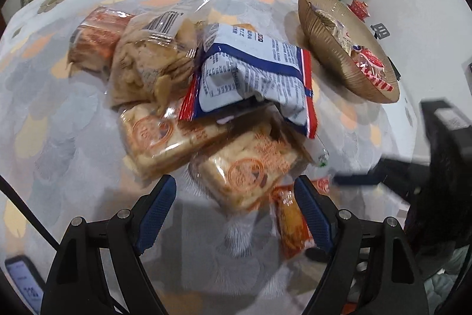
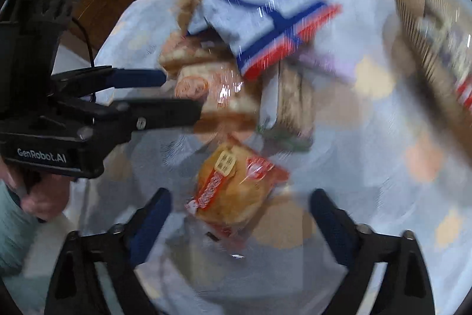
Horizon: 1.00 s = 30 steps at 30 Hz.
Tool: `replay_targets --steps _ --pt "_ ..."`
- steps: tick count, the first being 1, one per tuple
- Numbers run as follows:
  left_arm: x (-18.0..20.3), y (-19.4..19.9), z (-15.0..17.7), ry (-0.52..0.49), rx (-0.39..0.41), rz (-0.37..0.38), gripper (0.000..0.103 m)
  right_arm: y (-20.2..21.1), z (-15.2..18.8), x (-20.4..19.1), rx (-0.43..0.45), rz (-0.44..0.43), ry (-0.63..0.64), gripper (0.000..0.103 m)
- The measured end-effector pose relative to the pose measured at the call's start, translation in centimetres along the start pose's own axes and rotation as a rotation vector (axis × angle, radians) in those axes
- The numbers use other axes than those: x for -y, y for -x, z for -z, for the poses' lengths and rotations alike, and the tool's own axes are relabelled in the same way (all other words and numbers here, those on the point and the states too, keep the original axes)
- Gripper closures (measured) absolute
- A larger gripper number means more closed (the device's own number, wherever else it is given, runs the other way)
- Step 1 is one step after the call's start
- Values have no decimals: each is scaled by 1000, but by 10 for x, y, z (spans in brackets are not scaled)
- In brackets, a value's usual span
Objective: Organize snacks
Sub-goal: 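Grasp the orange bread packet with the right gripper while the left grasps a square bread packet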
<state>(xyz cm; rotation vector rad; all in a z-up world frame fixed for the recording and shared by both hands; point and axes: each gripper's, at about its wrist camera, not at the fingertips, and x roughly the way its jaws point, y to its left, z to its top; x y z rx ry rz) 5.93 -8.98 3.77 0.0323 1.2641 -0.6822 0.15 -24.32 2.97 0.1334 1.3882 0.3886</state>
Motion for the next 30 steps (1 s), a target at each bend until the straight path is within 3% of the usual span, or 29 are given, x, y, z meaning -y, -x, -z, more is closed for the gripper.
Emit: replay_targets --steps 4,5,7,10,14,19,23,25,27,29,30 --pt "1 -9 -7 8 -14 13 23 -14 5 -9 7 35 -34 20" --pt "2 -12 -7 11 -20 26 23 -16 6 -16 16 49 -27 30" --pt "6 -15 -5 3 -31 38 23 -18 5 -20 16 94 -12 41" --pt "16 -18 0 -28 -56 63 23 -15 10 -12 12 85 -41 55" --pt "31 -13 14 -83 -94 116 23 -5 15 8 9 105 -114 55" --pt "31 -18 10 -72 -62 2 23 3 24 26 1 89 -183 55" --pt "33 -25 -3 -82 -52 -13 23 -4 18 18 4 116 -172 49" --pt "41 -31 -4 -122 -62 -37 28 -9 18 11 11 129 -170 45" --pt "52 -41 -3 -165 -92 -80 38 -13 16 4 19 146 -175 45" --pt "60 -43 1 -208 -78 -139 40 -21 16 2 26 149 -186 45" --pt "63 -44 2 -218 -73 -162 46 -21 17 3 35 140 -195 45"
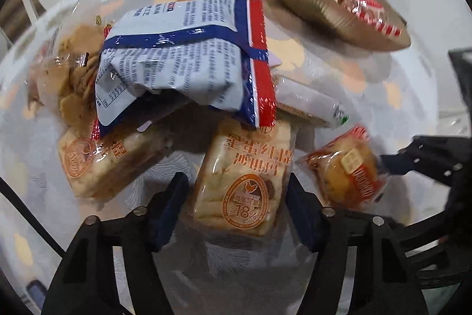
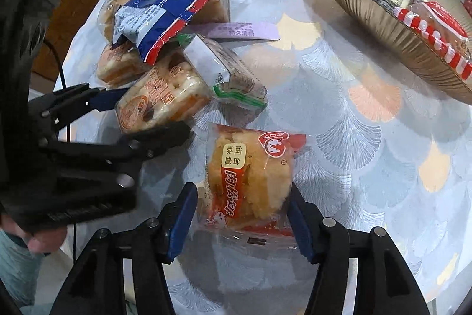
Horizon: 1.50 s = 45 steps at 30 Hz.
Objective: Organize snacks
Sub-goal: 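Grasp the orange bread packet with the right gripper while the left grasps a square bread packet, then lift both held bread packets and carry them over the brown glass bowl, then open both grippers to drop the bread packets into the bowl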
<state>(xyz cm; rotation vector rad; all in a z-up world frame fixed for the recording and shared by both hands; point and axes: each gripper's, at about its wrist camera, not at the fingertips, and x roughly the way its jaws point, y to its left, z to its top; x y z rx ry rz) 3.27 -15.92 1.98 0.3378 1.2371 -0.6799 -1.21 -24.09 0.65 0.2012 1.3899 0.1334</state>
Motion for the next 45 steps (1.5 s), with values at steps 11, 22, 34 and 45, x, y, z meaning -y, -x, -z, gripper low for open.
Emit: replay_targets --steps 11,22,34,45 --pt "-2 37 31 105 16 -7 59 39 17 41 41 -6 -4 63" --pt "45 84 3 128 84 12 59 104 6 61 85 -44 15 64" --pt "99 95 -107 107 149 35 59 193 -53 153 222 61 -77 64" --pt "119 66 -176 148 160 33 56 211 -112 195 271 61 -87 64"
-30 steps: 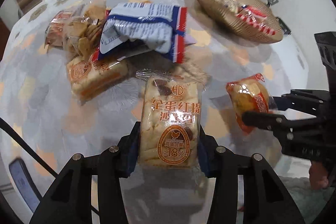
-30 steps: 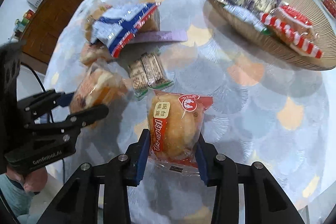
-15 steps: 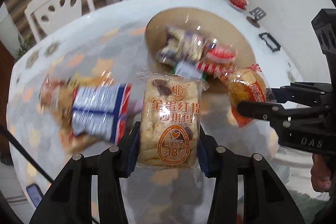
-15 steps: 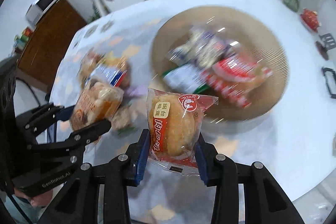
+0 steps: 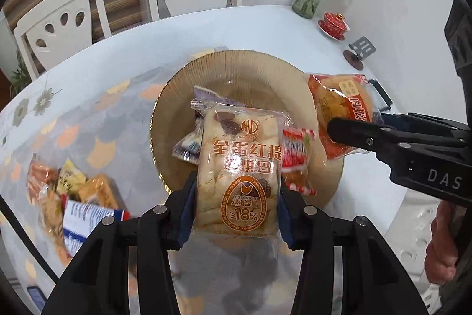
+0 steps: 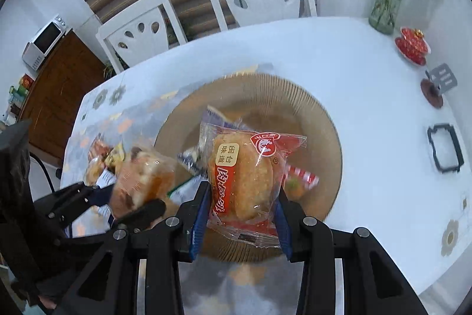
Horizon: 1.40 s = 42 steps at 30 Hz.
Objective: Organize snacks
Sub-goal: 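Open both grippers to drop the bread packets into the bowl, then grasp the blue-white chips bag with the right gripper while the left grasps a clear cookie bag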
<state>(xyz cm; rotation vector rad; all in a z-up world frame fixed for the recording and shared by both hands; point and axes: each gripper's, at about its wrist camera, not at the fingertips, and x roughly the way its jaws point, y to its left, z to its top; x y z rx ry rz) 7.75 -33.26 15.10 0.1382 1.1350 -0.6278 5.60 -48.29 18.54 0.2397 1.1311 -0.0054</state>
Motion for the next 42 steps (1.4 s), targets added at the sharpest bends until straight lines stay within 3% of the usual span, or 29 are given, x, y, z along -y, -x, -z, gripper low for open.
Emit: replay_targets --steps 1,2,3,4,14,24,36,42 --pt "-2 -3 -2 17 1 18 50 -4 -3 -1 4 2 6 63" --pt "-6 -7 -4 42 -1 28 32 -8 -8 -2 9 4 20 49" --pt "-10 -11 -5 68 1 26 21 -12 -11 -1 10 26 30 41" --pt "-12 -12 -5 84 5 27 21 -15 -12 1 12 46 29 35" --pt "-35 -3 24 152 -4 38 21 -22 10 8 -43 13 13 35" --pt "-66 35 75 206 2 -11 21 -22 43 -58 -75 -87 76 35" --pt "-180 93 133 402 56 -119 23 -37 71 -155 -134 -198 167 35" --pt "-216 99 141 414 60 -105 23 -54 80 -191 -157 -214 188 35"
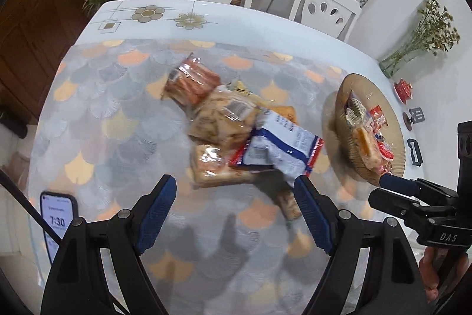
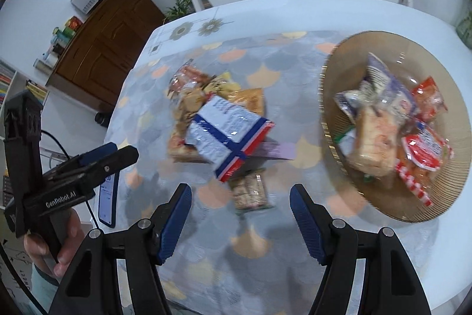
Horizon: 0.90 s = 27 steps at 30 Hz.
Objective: Organize snacks
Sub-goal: 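Grasp the blue-white chips bag with the right gripper while the left grasps a clear cookie bag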
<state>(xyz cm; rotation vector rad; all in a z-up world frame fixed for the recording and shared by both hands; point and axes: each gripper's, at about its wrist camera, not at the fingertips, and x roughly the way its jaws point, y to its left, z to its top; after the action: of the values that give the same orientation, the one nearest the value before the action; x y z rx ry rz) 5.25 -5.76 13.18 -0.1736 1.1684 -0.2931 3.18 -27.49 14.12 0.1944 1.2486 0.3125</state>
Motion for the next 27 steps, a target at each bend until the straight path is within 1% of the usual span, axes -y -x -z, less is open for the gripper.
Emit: replay_targets --steps 5,9,11,13,18,19,20,22,24,27 --pt "-18 -21 -17 -47 -61 63 22 -20 -13 -21 -25 19 71 35" --pt "-27 -40 -31 -66 -109 122 22 -37 -29 -34 -48 49 157 35" --pt "-30 -54 -37 -64 -141 139 22 -43 -35 -36 -65 58 187 35" --pt "-33 -68 -42 -57 -170 154 22 -56 -43 -40 -98 64 229 35" --pt "-39 -102 -51 -42 -220 172 22 -87 -55 -47 -183 71 338 35" --pt "-40 -106 -53 -42 -225 174 22 -92 -58 -48 -191 72 357 34" --pt "-41 -111 -55 -42 -232 179 22 -95 -60 -48 -197 73 370 30" --pt "-42 -118 -58 -44 -242 201 22 -106 -66 -49 -215 79 403 25" --pt "-42 -123 -60 -59 -234 195 21 -115 -71 -47 -229 87 433 25" --pt "-41 -133 -62 -80 -251 192 21 -126 -77 -46 -247 97 467 25"
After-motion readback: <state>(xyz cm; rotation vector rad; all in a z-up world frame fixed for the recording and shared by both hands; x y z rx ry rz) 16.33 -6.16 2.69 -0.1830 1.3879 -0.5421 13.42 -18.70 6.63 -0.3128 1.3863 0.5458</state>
